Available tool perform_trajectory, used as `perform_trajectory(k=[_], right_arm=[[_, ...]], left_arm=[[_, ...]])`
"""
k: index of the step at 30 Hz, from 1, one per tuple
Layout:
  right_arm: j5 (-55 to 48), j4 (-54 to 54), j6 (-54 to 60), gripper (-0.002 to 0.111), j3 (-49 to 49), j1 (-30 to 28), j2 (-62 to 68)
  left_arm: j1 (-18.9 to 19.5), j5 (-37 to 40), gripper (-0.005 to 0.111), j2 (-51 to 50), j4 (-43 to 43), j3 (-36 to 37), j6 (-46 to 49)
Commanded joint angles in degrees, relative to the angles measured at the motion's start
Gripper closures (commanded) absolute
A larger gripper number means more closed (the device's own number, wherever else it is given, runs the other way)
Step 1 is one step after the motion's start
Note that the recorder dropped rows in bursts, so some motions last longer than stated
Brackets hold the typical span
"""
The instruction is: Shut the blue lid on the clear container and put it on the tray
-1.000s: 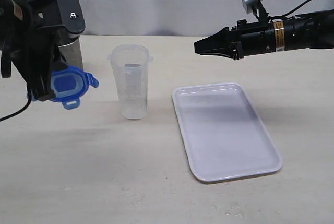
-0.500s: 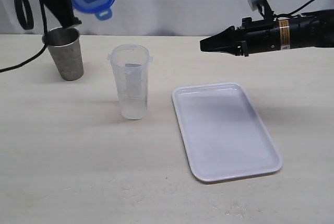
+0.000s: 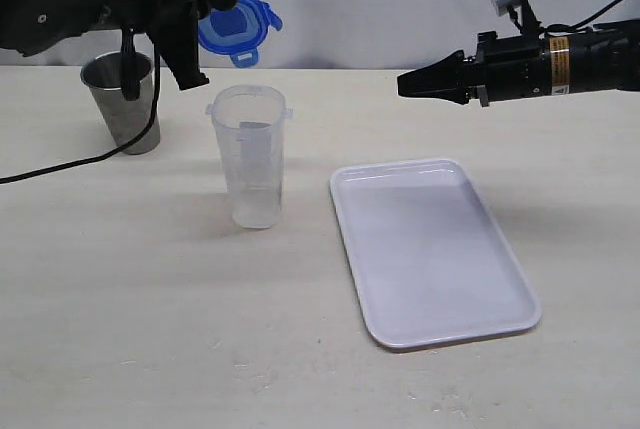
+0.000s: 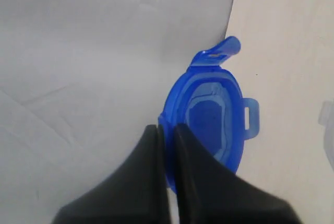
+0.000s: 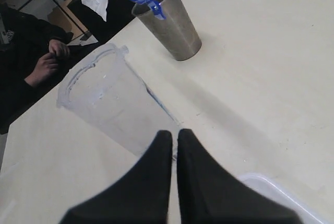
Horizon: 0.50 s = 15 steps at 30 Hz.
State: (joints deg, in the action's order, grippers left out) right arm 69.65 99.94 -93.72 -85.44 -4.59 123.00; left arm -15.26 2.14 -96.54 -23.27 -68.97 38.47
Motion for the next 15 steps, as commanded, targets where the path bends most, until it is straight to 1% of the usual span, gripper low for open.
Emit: perform_trajectory(k=[1, 5, 8, 12, 15], right_arm=[[0.3, -0.1, 1.7, 0.104, 0.3, -0.4, -0.6], [0.3, -0.1, 1.7, 0.104, 0.3, -0.4, -0.6], [0.3, -0.4, 1.7, 0.104, 0.3, -0.4, -0.6], [0.3, -0.1, 1.7, 0.104, 0.3, -0.4, -0.6], [0.3, -0.1, 1.6, 0.104, 0.3, -0.4, -0.6]], left_arm=[[-0.2, -1.7, 0.107, 0.0, 0.0, -0.4, -0.8], [-0.8, 0.7, 0.107, 0.0, 1.3, -0.4, -1.2], [-2.7, 2.7, 0.107, 0.0, 1.3, -0.4, -1.2], [-4.5, 2.9, 0.107, 0.0, 0.8, -0.4, -1.1], [-4.8, 3.3, 0.107, 0.0, 0.8, -0.4, -1.1]])
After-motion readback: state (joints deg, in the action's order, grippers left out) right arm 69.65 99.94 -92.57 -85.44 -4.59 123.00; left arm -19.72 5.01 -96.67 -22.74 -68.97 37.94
